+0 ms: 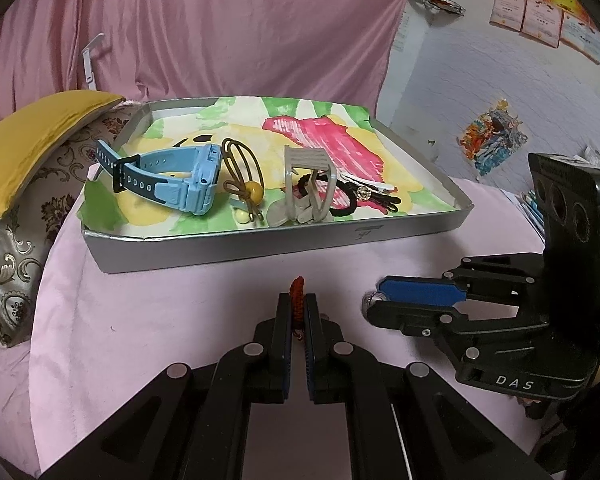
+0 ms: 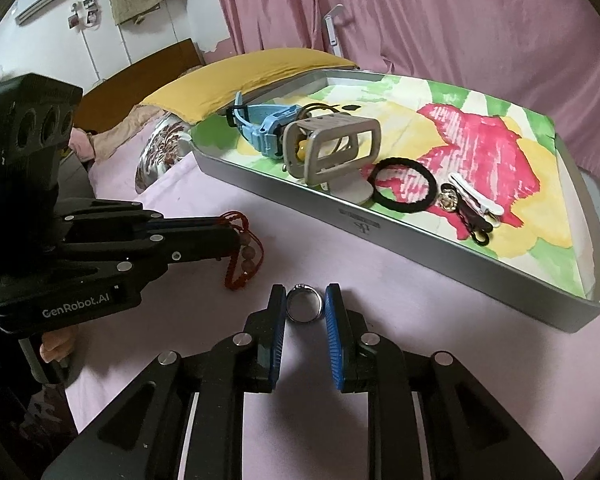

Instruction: Organize jewelry

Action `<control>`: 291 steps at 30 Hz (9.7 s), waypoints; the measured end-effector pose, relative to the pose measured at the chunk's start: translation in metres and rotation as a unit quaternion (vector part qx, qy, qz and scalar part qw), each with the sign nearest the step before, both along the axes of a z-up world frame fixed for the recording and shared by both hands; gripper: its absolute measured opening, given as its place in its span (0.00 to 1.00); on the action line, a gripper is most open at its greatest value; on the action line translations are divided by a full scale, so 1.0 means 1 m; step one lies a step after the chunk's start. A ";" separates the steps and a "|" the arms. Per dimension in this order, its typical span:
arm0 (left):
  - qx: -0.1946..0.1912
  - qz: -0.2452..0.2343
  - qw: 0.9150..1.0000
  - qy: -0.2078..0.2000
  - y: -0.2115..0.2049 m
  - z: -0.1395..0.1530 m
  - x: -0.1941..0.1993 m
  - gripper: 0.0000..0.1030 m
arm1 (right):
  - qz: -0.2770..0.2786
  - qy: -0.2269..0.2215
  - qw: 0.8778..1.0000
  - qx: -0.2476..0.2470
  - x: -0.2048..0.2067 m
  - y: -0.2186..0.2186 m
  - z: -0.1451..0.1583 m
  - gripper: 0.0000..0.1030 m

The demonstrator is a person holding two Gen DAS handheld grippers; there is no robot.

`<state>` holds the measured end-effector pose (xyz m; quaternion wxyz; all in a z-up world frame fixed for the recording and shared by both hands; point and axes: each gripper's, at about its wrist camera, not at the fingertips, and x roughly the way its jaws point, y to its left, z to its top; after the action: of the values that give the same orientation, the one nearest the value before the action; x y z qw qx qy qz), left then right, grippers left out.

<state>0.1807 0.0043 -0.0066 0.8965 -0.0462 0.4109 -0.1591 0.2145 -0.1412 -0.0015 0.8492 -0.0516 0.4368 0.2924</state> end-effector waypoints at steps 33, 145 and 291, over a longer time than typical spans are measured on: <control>-0.014 0.003 1.000 -0.025 -0.001 0.010 -0.007 0.05 | -0.014 -0.060 0.998 -0.005 -0.020 -0.003 0.018 0.18; 0.022 0.056 0.993 -0.102 -0.054 0.059 0.080 0.20 | -0.214 -0.141 0.965 0.059 0.041 -0.106 0.054 0.39; 0.038 0.169 0.952 -0.251 0.014 0.006 -0.146 0.99 | -0.284 -0.268 0.920 0.030 -0.171 -0.082 0.031 0.98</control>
<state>0.0345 0.0179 -0.0006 0.9857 -0.0395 0.1640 0.0045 0.0437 -0.2234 0.0298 0.9830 0.0234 0.1800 0.0271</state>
